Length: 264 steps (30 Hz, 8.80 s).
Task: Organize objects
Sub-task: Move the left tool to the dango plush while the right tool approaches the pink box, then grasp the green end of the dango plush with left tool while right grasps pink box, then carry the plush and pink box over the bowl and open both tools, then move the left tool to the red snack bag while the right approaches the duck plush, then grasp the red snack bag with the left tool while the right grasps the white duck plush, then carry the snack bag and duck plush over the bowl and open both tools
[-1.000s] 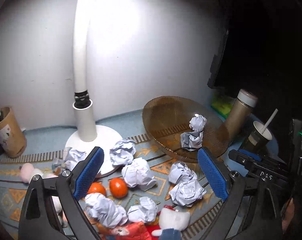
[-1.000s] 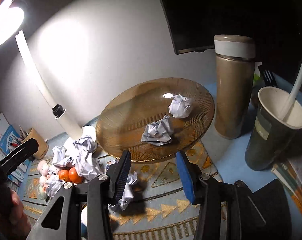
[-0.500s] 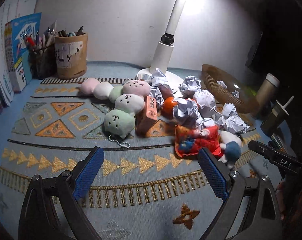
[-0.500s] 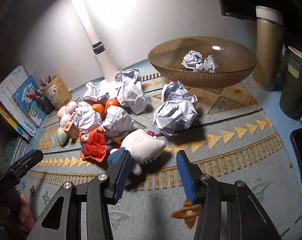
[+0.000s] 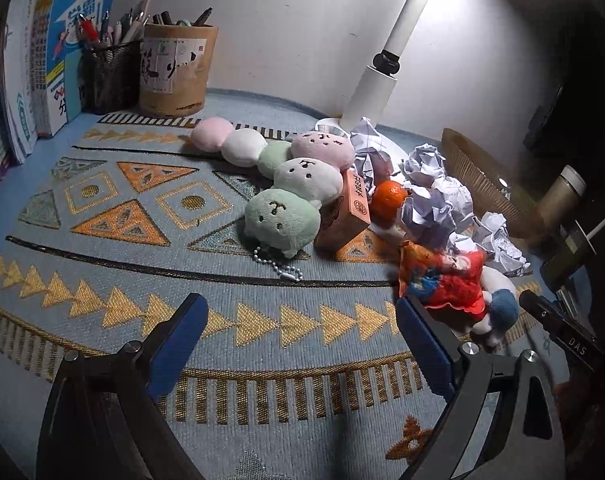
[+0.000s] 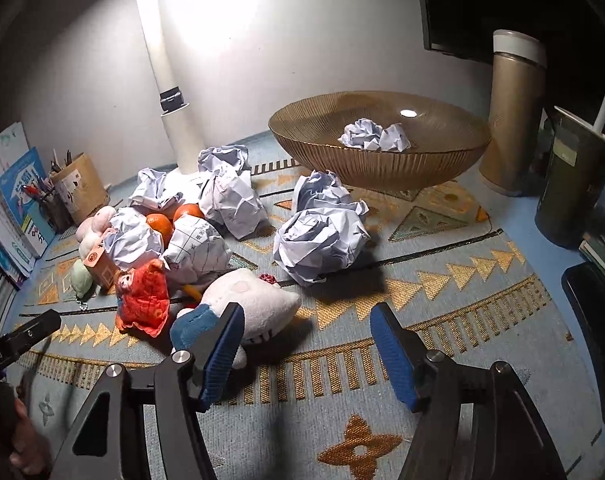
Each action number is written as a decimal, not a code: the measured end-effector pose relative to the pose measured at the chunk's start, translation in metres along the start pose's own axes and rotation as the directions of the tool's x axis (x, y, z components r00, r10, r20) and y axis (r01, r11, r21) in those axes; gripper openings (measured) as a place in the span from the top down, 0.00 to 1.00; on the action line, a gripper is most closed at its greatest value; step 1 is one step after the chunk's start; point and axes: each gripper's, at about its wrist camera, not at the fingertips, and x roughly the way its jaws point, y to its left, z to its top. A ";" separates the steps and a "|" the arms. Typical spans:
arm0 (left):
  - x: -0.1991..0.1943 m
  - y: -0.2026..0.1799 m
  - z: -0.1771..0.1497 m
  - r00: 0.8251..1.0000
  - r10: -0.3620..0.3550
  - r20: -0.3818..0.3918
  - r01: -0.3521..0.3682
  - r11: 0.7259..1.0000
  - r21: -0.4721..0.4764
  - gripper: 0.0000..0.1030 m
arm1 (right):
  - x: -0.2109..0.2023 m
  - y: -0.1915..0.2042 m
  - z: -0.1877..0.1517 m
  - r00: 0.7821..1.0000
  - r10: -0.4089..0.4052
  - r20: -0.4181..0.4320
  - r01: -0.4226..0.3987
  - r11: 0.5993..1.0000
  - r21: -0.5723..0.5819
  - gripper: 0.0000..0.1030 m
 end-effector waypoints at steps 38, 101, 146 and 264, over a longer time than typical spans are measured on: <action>0.078 0.013 0.077 0.971 -0.133 -0.199 0.159 0.980 0.119 0.53 | 0.079 0.146 0.046 0.874 0.429 -0.230 -0.434 0.900 0.030 0.80; 0.026 -0.168 0.089 0.991 -0.131 -0.027 0.132 0.925 0.356 0.55 | -0.025 -0.054 0.090 0.993 0.118 0.024 -0.120 0.983 0.136 0.61; 0.002 -0.023 0.004 0.999 -0.028 0.045 0.018 0.977 0.212 0.14 | 0.003 -0.025 0.000 0.993 0.095 -0.063 -0.086 0.987 0.133 0.33; -0.062 -0.141 0.150 0.949 0.081 0.304 -0.174 0.941 0.290 0.23 | -0.074 -0.010 0.109 0.989 0.149 0.022 -0.148 0.988 -0.052 0.14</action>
